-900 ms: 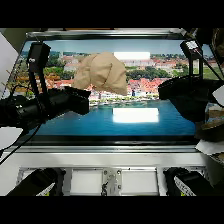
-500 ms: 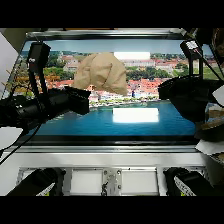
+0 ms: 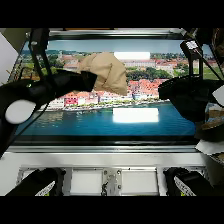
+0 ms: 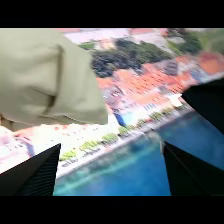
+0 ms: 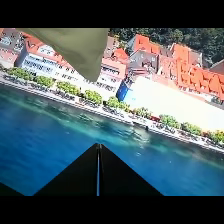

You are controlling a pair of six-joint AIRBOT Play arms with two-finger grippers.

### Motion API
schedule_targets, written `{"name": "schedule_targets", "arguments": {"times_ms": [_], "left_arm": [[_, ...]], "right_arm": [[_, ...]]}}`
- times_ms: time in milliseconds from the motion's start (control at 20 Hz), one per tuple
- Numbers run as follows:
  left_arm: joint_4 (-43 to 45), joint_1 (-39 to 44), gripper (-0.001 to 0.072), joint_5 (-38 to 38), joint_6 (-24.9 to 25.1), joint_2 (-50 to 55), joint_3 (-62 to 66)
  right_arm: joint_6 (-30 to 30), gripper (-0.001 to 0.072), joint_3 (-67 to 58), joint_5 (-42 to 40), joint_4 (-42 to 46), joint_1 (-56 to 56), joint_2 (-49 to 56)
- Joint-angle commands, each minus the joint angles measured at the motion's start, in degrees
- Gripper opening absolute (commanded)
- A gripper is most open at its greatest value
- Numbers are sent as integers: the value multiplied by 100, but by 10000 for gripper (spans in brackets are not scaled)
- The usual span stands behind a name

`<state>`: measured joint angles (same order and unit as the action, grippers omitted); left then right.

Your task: Fold the clothes and pants, and hang the long-sleeved shirts on hangers.

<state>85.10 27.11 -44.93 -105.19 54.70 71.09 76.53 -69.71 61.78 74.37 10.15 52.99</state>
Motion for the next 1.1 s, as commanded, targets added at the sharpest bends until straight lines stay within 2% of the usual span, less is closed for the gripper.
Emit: {"name": "schedule_targets", "arguments": {"times_ms": [0,200,400,650,700,750,800,850,1050], "left_arm": [[-317,-944,713,138,52,1373,758],[-2363,-1617,714,-179,1394,3453,1827],[-2669,-1611,714,-883,1475,5167,2811],[-2673,-1493,712,-1266,1220,5980,3576],[-2673,-1447,574,-1325,1132,6024,3685],[-2671,-1425,291,-1364,1121,6033,3764],[-2677,-1423,72,-1427,1121,6013,3847],[-2680,-1423,18,-1565,1119,5987,3978],[-2673,-1423,17,-1766,1132,5309,4800]], "right_arm": [[0,22,-7,2,0,4,4],[0,22,-7,2,0,4,7],[0,22,-7,2,0,4,7],[0,22,-7,2,0,4,7],[0,22,-7,2,0,4,7],[0,22,-7,2,0,4,4],[0,22,-7,2,0,4,7],[0,22,-7,2,0,4,9],[2,22,-7,0,-2,4,15]]}}
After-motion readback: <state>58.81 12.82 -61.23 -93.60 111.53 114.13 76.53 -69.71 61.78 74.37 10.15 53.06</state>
